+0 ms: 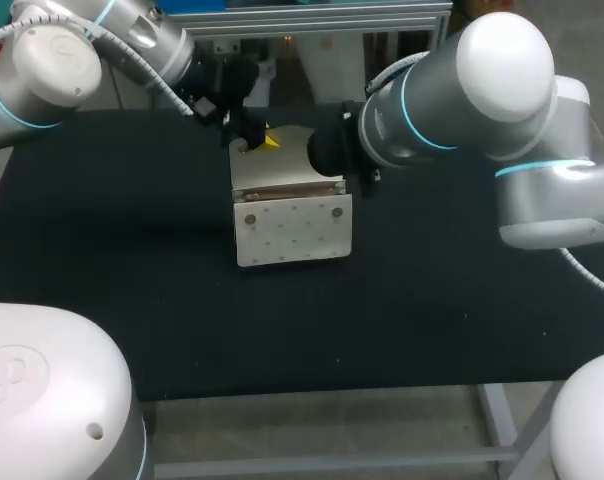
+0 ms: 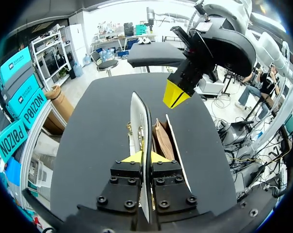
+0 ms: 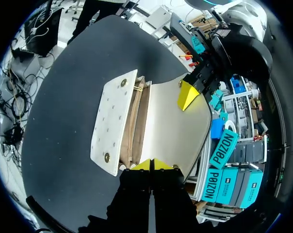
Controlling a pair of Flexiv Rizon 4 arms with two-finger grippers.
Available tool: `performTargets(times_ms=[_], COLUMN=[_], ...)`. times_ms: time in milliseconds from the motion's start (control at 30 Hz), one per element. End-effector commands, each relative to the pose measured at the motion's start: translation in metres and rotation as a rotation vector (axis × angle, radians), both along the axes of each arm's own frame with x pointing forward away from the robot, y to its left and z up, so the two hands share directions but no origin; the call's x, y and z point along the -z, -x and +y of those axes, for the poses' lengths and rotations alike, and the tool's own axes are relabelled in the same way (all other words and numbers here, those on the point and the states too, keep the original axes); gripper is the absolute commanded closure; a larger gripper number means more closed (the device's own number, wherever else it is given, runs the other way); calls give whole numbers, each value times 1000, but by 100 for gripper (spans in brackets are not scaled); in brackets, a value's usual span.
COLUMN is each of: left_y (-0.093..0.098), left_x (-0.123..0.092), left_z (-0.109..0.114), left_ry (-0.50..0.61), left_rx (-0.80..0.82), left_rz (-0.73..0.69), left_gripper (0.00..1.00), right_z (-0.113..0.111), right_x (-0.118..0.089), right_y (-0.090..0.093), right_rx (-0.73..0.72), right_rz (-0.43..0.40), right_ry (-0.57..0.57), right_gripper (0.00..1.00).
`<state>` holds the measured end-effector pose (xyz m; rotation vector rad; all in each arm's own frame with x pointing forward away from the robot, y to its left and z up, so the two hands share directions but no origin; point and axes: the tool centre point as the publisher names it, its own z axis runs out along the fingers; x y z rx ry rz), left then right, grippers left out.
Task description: Pick up the bag, open it, inspect its contents, close it, and place it on the opposite side
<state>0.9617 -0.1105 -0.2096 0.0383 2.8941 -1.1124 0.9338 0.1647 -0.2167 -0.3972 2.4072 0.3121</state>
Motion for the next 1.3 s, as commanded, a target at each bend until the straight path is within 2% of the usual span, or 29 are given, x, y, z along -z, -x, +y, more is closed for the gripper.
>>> performTargets(times_ms=[33, 300, 400, 633, 833, 867, 967, 1100, 1300], left_y=[-9, -34, -44, -68, -72, -72, -72, -71, -67], left_x=[5, 38, 51, 75, 84, 85, 87, 92, 100], left_z=[0, 0, -2, 8, 12, 12, 13, 15, 14], left_ry=[15, 32, 18, -12, -23, -24, -37, -43, -79], left_rx=[22, 52, 86, 28, 20, 22, 10, -3, -53], left_rz=[62, 201, 207, 171, 159, 152, 108, 47, -20], left_gripper=[100, 100, 100, 100, 100, 100, 100, 100, 100], right_z=[-12, -15, -16, -11, -11, -11, -10, -8, -5], right_x=[-4, 8, 11, 27, 46, 50, 62, 76, 92], right_y=[24, 39, 41, 52, 57, 58, 62, 66, 68], right_rx=[-8, -5, -5, -8, 7, 7, 11, 14, 25], right_rz=[-39, -22, -11, 34, 80, 89, 112, 148, 180], right_ry=[-21, -2, 0, 17, 20, 15, 12, 4, -10], right_gripper=[100, 100, 100, 100, 100, 96, 74, 54, 56])
